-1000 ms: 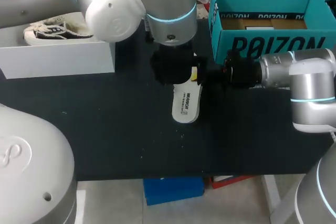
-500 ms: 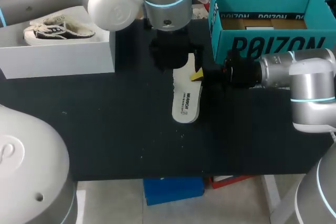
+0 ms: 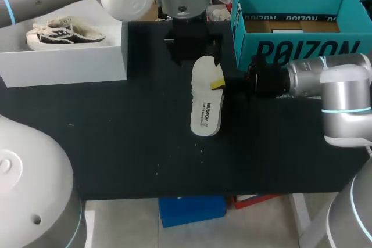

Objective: Take the shoe out of the shoebox, open the shoe tongue, remove and reinsert the insole, then place the shoe into the shoebox

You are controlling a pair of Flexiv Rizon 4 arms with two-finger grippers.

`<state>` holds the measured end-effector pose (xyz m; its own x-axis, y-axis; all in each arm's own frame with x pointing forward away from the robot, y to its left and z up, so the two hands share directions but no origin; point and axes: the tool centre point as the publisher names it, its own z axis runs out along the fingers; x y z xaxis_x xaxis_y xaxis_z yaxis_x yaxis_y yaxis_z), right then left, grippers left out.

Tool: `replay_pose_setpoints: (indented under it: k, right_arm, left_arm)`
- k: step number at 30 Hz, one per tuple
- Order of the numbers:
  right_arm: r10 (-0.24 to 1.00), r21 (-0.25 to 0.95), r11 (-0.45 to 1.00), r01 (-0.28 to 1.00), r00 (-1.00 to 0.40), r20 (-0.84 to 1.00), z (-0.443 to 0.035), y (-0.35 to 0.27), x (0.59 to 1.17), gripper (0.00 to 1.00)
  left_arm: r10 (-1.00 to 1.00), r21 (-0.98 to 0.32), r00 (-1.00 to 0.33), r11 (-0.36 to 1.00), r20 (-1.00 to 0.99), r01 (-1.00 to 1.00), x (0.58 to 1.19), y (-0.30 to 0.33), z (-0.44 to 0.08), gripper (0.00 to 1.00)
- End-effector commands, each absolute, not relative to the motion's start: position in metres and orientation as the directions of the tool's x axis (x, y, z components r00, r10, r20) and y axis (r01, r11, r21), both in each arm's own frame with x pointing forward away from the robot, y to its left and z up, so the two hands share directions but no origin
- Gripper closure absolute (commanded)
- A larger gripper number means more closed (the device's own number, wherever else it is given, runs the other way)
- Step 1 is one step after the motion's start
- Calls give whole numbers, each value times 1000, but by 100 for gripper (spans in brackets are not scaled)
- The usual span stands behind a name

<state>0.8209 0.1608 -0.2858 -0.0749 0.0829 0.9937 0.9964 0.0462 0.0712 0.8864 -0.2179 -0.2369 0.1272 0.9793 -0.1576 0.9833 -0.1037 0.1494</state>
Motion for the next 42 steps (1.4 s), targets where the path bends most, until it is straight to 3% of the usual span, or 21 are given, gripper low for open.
replay_pose_setpoints:
  k: [1,18,42]
  right_arm:
    - [84,71,43,997,-75,994,-286,162,821,100]
    - [84,71,43,997,-75,994,-286,162,821,100]
    - [84,71,43,997,-75,994,-286,162,821,100]
  left_arm:
    - [978,126,129,-109,-164,986,902,-224,-240,0]
    - [981,121,122,-104,-153,987,936,-237,-236,0]
    - [979,112,86,-66,-187,992,818,-222,-235,0]
